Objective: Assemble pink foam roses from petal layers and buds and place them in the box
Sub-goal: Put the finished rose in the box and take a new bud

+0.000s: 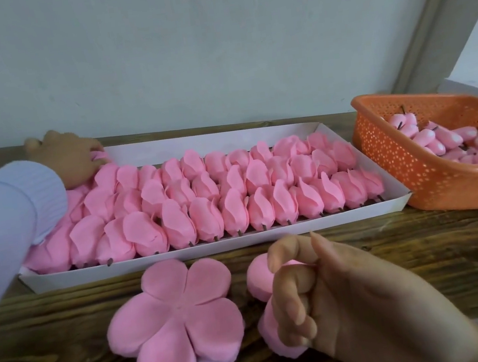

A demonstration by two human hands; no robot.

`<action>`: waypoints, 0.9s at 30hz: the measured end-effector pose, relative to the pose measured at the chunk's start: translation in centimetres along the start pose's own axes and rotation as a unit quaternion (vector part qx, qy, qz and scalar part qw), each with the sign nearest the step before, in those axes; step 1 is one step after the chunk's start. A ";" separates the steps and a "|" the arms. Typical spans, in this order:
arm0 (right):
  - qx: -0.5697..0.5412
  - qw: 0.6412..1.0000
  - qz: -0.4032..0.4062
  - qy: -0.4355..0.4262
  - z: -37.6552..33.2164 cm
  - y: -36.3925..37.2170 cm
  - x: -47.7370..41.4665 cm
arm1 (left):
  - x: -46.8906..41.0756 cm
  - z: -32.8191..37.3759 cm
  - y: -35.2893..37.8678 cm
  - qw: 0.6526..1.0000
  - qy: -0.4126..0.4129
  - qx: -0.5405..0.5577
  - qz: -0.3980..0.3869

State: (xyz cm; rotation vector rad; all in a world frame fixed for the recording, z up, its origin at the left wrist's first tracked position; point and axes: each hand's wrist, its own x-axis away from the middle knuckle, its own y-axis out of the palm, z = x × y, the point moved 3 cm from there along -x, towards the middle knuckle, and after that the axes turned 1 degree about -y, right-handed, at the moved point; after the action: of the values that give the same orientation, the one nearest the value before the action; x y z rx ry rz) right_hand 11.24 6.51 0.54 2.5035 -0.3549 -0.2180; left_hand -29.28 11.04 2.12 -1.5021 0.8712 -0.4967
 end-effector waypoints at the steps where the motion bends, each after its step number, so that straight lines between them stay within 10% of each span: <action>1: 0.002 1.000 0.001 -0.001 0.0 0.0 0.0 | 0.0 0.0 0.0 1.000 -0.009 -0.007 -0.001; 10: 0.003 1.000 0.000 0.005 0.0 0.1 0.0 | -0.2 -0.8 0.0 0.996 -0.018 0.014 -0.081; 21: -0.044 0.995 0.068 -0.065 -1.0 -0.3 0.3 | 0.3 -2.8 -3.0 0.983 -0.065 0.170 -0.005; 27: -0.015 0.992 0.086 -0.096 -1.2 0.4 0.2 | 2.3 -1.1 -9.5 0.854 -0.128 0.502 0.046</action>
State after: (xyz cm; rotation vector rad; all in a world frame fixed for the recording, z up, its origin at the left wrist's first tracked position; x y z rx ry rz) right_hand 11.68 6.81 1.70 2.4129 -0.6382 -0.3916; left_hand -26.51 8.06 11.12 -0.5298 0.3426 -0.5398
